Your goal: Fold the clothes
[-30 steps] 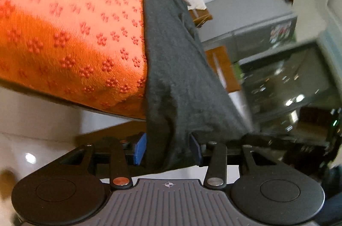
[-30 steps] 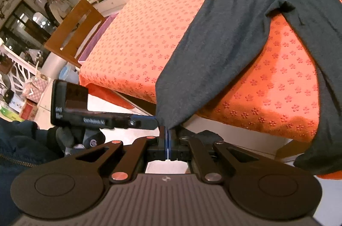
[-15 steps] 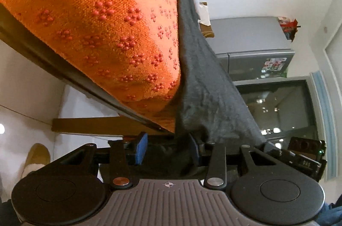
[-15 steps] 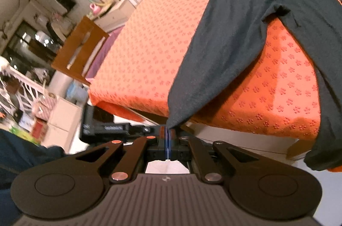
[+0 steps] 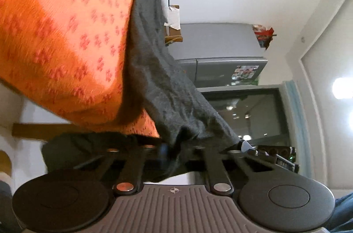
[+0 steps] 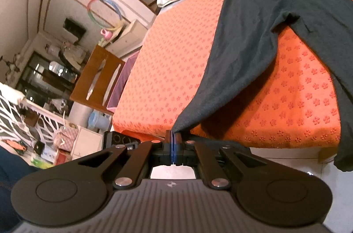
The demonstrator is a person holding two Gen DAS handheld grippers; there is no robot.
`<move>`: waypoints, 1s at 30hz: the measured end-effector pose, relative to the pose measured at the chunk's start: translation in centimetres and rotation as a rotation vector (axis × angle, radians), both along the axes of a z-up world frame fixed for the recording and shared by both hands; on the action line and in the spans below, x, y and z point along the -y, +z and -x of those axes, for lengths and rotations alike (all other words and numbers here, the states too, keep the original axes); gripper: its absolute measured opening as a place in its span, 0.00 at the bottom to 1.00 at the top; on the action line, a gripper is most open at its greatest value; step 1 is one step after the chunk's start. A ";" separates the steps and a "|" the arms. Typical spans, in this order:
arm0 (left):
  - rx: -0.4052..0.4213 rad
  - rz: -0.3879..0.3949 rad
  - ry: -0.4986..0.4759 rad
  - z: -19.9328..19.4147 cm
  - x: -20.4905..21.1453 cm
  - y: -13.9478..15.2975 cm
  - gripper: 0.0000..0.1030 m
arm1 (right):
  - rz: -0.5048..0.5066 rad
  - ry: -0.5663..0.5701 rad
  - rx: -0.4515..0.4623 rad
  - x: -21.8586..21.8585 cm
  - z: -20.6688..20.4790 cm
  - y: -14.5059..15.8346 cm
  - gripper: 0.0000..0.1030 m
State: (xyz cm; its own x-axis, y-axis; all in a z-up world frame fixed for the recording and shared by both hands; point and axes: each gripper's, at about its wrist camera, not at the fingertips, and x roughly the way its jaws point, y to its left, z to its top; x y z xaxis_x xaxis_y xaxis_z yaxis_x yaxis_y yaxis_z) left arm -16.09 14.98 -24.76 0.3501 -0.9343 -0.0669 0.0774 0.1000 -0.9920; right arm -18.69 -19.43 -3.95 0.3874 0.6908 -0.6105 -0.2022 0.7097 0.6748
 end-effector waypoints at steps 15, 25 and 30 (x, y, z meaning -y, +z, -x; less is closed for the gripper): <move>0.377 -0.570 -0.117 0.7 -2.2 11.0 0.04 | 0.031 -0.011 -0.005 0.2 1.6 -3.4 0.02; 0.260 -0.928 -0.216 0.3 -0.4 7.3 0.04 | 0.191 -0.021 -0.050 -1.2 2.7 -9.9 0.01; 0.282 -1.040 -0.261 1.7 -0.6 6.5 0.06 | 0.240 -0.041 -0.053 -0.8 3.8 -11.5 0.02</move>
